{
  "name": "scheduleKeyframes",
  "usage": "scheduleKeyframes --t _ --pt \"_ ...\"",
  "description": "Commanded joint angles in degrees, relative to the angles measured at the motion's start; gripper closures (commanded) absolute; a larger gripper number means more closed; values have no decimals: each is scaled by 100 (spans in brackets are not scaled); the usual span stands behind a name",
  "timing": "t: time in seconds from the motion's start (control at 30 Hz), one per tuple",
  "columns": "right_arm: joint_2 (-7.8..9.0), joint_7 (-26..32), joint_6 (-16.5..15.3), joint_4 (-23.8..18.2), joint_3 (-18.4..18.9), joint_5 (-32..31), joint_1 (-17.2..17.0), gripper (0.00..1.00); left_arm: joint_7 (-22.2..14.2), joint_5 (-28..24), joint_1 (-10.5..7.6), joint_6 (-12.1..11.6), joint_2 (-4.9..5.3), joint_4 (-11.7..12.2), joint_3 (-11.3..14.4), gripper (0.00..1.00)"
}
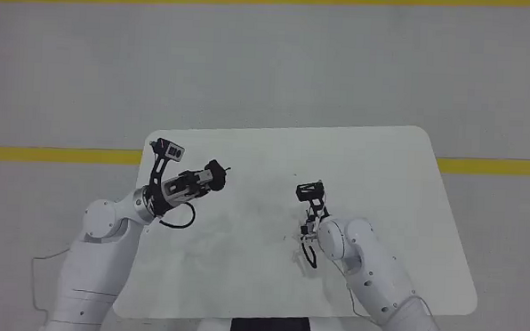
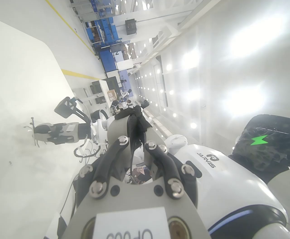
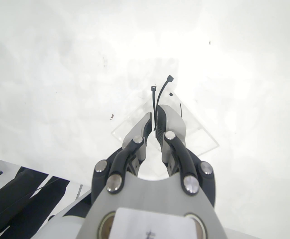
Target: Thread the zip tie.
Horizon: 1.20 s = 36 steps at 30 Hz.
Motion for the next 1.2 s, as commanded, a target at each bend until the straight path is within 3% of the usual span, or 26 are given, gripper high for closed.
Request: scheduleKeyframes --t 0.0,0.37,0.6,1.0,1.1,1.17 --pt "-1 9 6 -7 2 -14 2 96 0 0 0 0 0 0 0 100" --pt "17 118 6 -333 77 -148 -114 100 0 0 0 0 0 0 0 100" --pt "49 248 -62 -800 242 -78 -303 100 0 0 0 0 0 0 0 100" --pt "164 263 -428 -2142 1085 980 -986 100 0 0 0 0 0 0 0 100" --pt "179 156 -622 -2313 1252 1470 -1091 100 0 0 0 0 0 0 0 100" --pt "179 156 -622 -2313 1252 1470 -1091 100 0 0 0 0 0 0 0 100"
